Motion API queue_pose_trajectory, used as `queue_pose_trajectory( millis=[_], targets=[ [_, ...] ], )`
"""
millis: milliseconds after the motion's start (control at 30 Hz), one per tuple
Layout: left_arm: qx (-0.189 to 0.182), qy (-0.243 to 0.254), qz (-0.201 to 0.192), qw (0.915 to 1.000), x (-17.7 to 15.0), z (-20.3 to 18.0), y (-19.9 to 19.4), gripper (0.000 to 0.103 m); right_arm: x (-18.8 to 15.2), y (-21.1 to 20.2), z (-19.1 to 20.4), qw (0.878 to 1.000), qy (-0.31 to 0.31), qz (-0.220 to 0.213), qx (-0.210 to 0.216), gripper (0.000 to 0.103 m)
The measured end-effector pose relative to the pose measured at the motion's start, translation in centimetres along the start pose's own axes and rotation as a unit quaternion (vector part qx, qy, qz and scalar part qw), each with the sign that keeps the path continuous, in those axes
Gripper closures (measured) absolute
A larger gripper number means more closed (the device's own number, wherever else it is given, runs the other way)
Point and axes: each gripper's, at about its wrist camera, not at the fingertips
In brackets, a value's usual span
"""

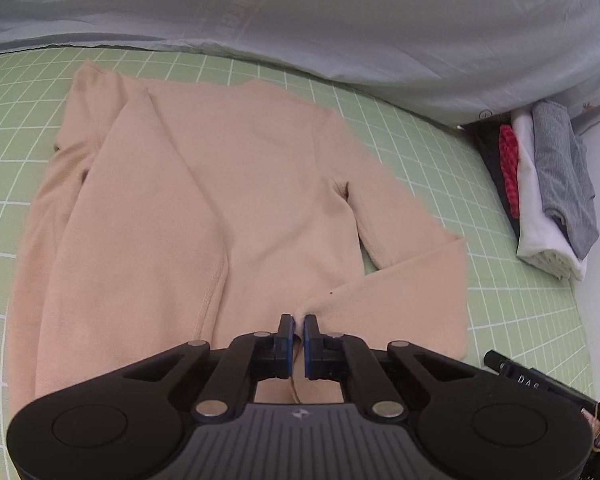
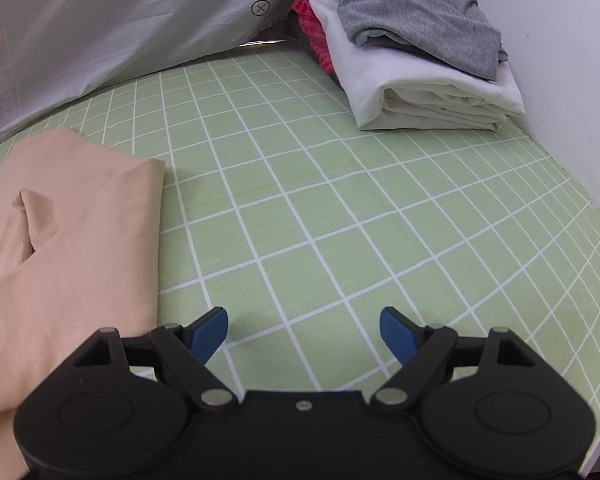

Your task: Fold clothes

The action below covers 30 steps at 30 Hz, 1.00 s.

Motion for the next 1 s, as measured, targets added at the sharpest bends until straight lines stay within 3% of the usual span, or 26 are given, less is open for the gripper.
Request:
queue_pose_trajectory(
  millis=[200, 333, 433, 567, 633, 667, 767, 800, 1000],
  targets=[
    [0.021, -0.053, -0.078, 0.9954, 4.5, 4.7, -3.4, 0.099, -0.1, -0.2, 1.1, 1.0, -0.029, 0.002, 0.007, 0.019],
    [0.071, -0.077, -0.139, 0.9847, 8.1, 10.4, -5.6, 0.099, -0.1, -0.1, 2.1, 0.999, -0.048, 0.007, 0.012, 0.019],
    [0.129, -0.112, -0.194, 0.966, 10.4, 16.0, -7.6, 0.099, 0.0, -0.1, 3.1, 0.997, -0.068, 0.007, 0.017, 0.019],
    [0.235, -0.179, -0.25, 0.922, 11.5, 23.1, -10.2, 0.099, 0.1, -0.2, 4.3, 0.996, -0.085, 0.006, 0.021, 0.019],
    [0.276, -0.2, -0.246, 0.9075, 11.3, 25.8, -10.8, 0.094, 0.2, -0.3, 5.0, 0.995, -0.093, 0.006, 0.021, 0.019],
    [0.277, -0.211, -0.237, 0.9072, 11.0, 26.8, -11.0, 0.088, 0.3, -0.3, 5.3, 0.995, -0.095, 0.007, 0.022, 0.019],
    [0.269, -0.224, -0.208, 0.9132, 9.1, 27.7, -10.7, 0.038, 0.2, -0.5, 6.4, 0.994, -0.104, 0.009, 0.028, 0.019],
    [0.267, -0.222, -0.197, 0.9167, 8.3, 27.4, -10.4, 0.027, 0.2, -0.7, 6.8, 0.993, -0.111, 0.008, 0.032, 0.019],
    [0.238, -0.178, -0.127, 0.9464, 3.3, 22.6, -9.0, 0.02, 0.1, -1.8, 8.9, 0.99, -0.119, 0.009, 0.074, 0.019]
  ],
)
Point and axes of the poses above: each gripper's, at about its wrist camera, not at the fingertips, and y roughly the way its jaws point, z to its left, x to its top, and after that the axes turned 13 degrees about -z, right-handed
